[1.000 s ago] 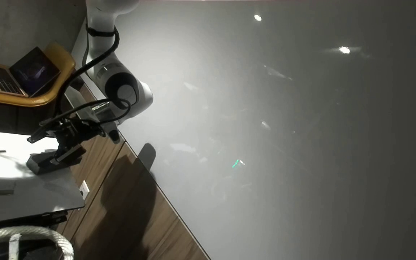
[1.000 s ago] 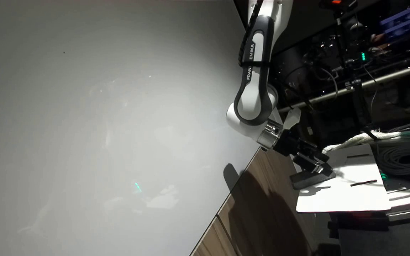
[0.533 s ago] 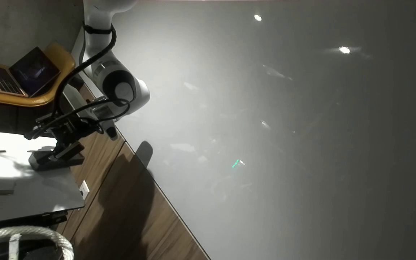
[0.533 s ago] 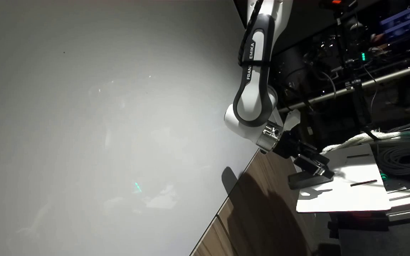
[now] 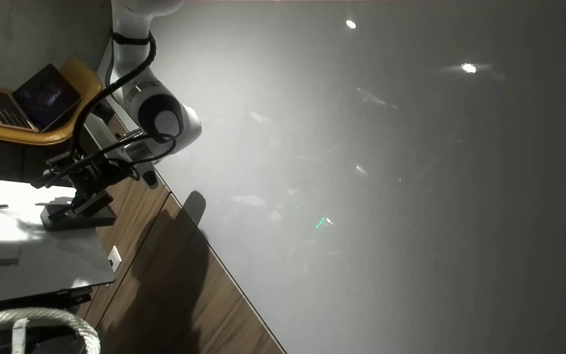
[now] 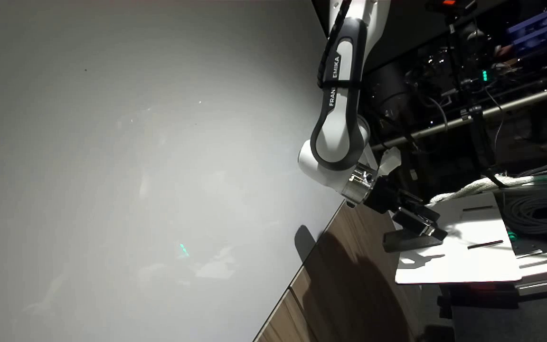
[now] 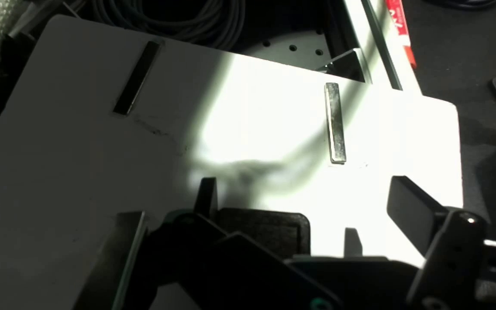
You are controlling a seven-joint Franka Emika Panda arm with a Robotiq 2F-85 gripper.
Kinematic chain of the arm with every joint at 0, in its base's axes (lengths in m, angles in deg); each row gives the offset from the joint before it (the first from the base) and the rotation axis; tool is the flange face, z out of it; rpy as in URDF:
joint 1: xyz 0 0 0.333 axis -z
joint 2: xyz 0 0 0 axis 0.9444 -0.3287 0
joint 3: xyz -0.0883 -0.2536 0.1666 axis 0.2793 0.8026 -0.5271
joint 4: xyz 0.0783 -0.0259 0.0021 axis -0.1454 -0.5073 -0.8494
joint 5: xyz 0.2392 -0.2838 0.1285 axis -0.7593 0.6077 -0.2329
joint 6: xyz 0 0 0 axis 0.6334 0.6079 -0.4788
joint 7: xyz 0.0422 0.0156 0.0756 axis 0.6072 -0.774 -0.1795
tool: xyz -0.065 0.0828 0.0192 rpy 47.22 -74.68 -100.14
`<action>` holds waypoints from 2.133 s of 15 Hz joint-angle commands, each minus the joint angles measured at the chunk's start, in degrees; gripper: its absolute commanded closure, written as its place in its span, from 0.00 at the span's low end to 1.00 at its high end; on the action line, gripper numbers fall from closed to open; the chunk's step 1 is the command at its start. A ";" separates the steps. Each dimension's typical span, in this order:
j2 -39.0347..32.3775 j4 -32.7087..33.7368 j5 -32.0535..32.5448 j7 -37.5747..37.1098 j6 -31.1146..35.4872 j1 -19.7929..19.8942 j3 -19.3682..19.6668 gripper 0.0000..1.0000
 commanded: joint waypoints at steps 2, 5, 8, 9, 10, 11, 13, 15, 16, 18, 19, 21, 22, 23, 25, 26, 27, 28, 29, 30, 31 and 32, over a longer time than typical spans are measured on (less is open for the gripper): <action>-0.05 0.24 -1.37 1.26 -0.62 0.00 0.07 0.00; 0.04 0.22 -1.09 1.15 -0.60 -0.03 0.17 0.00; 1.26 -0.17 -0.30 0.38 -0.51 0.11 0.79 0.00; 1.89 -0.26 -0.10 0.26 -0.46 0.17 1.00 0.00; 2.34 -0.26 0.02 0.28 -0.41 0.23 1.18 0.00; 2.85 -0.20 -0.01 0.39 -0.47 0.33 1.35 0.00; 4.16 -0.22 0.42 0.21 -0.46 0.32 1.70 0.00; 5.85 -0.13 0.93 -0.09 -0.55 0.15 1.89 0.00; 6.82 -0.03 0.99 -0.16 -0.72 0.03 1.86 0.00; 9.54 0.15 0.52 -0.12 -1.27 -0.39 1.33 0.00; 10.87 0.24 0.63 -0.32 -1.32 -0.68 1.16 0.00; 13.79 0.32 1.17 -0.85 -0.65 -1.32 0.86 0.00; 15.42 0.18 1.43 -0.98 0.04 -1.59 0.79 0.00; 17.03 -0.06 1.63 -1.04 0.75 -1.82 0.74 0.00; 20.68 -0.96 1.67 -0.92 2.44 -2.11 0.65 0.00; 22.40 -1.38 1.84 -0.98 3.21 -2.18 0.72 0.00; 24.19 -1.94 1.84 -1.35 4.46 -2.23 0.76 0.00; 25.94 -2.55 1.90 -1.94 6.00 -2.32 0.72 0.00; 27.75 -3.25 1.79 -2.35 7.88 -2.49 0.53 0.00; 29.34 -4.18 1.99 -2.70 9.61 -2.61 0.38 0.00; 30.92 -4.94 2.23 -2.97 11.14 -2.74 0.19 0.00; 32.58 -5.73 2.81 -3.19 12.22 -2.82 0.02 0.00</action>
